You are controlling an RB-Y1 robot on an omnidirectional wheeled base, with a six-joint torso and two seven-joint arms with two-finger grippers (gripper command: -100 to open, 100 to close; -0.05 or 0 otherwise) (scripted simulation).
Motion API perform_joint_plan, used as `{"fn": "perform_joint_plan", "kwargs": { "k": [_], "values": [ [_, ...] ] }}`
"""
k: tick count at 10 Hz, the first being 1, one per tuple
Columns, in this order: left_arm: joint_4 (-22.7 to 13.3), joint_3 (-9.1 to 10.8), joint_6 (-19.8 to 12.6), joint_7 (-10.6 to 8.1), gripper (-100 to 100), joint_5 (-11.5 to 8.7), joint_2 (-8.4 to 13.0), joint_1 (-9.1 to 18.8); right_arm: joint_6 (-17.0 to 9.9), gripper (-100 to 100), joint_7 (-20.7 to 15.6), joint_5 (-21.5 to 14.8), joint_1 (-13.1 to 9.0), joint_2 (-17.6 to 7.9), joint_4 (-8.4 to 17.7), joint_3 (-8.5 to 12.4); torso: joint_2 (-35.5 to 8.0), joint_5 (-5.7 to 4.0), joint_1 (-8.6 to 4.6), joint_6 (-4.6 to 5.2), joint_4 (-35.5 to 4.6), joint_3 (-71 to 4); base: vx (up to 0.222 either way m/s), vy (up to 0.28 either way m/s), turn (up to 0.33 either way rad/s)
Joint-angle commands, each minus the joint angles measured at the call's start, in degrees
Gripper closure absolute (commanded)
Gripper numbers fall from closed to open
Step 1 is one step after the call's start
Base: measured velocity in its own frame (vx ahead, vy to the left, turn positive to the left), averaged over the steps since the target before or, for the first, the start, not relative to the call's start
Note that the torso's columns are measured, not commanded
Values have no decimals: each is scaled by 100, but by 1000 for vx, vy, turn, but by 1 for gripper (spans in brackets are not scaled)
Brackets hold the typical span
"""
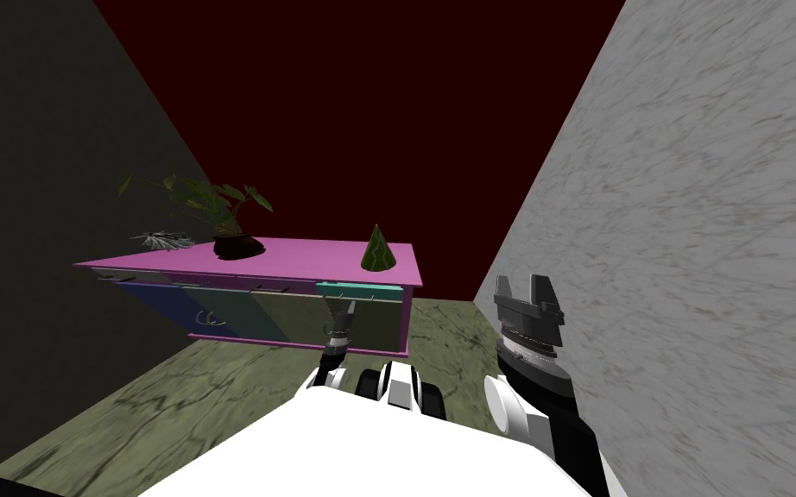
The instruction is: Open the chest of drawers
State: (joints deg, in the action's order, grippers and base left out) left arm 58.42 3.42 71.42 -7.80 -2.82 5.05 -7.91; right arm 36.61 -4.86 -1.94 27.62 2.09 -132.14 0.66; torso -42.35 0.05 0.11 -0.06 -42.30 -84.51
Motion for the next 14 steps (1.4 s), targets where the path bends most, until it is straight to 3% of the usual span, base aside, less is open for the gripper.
{"fn": "perform_joint_plan", "kwargs": {
  "k": [1, 7, 9, 10, 14],
  "values": [
    [-58, -4, 116, -1, 100, 3, -10, -38, 0, 0, 0, 0, 0, 0, 0, 0, 9, 6, 4, 1, 9, -4, 0, 0, 0],
    [266, 35, -543, -83, 100, -26, 135, 287, -1, 0, 0, 0, -2, 0, 1, -1, -25, -28, -18, -3, -34, 7, -165, -30, 34],
    [177, 14, -525, -66, 100, -12, 104, 228, 0, 0, 0, 0, -1, 0, 0, 0, -21, -35, -30, -2, -41, 3, -87, -20, 11],
    [288, 40, -836, -87, -100, -33, 149, 370, 0, 0, 0, 0, -1, 0, 0, 0, -4, -30, -30, 4, -29, -4, -57, -4, 30],
    [485, 102, -1363, -129, -100, -79, 248, 702, 0, 0, 0, 0, -1, 0, 0, 0, -12, -18, -26, 6, -17, 2, -81, -23, 18]
  ]
}}
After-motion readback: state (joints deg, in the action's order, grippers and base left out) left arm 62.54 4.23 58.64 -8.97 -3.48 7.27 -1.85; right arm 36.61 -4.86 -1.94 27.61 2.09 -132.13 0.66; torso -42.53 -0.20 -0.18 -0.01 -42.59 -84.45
